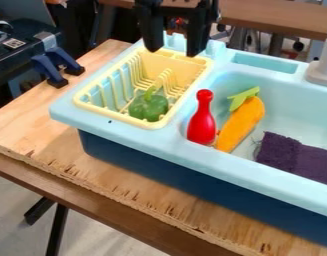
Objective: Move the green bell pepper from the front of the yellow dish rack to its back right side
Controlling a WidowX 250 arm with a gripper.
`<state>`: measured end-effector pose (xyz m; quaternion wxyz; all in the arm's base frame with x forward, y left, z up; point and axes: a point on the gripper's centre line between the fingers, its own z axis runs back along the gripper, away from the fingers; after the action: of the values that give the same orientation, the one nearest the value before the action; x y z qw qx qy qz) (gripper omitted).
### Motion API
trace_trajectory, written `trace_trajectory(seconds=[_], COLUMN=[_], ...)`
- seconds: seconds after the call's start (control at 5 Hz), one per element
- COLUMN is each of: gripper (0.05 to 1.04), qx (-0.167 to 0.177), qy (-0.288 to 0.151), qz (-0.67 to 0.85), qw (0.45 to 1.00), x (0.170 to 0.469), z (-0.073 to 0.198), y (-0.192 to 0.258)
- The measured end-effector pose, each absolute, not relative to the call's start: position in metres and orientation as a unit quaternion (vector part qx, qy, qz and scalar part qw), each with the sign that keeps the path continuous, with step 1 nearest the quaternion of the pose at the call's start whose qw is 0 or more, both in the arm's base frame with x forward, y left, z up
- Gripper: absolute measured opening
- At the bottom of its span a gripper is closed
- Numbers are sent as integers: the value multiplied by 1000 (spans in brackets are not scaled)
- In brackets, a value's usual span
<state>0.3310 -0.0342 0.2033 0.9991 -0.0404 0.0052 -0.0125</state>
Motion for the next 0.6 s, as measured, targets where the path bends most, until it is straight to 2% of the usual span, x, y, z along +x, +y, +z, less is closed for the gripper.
trace_trajectory(seconds=[0.4, 0.6], gripper=[1000, 1000], qx=[-34, -30], qy=[76, 86], qz=[-13, 6], qw=[996, 996], x=[308, 302], z=[169, 162], y=[-28, -18])
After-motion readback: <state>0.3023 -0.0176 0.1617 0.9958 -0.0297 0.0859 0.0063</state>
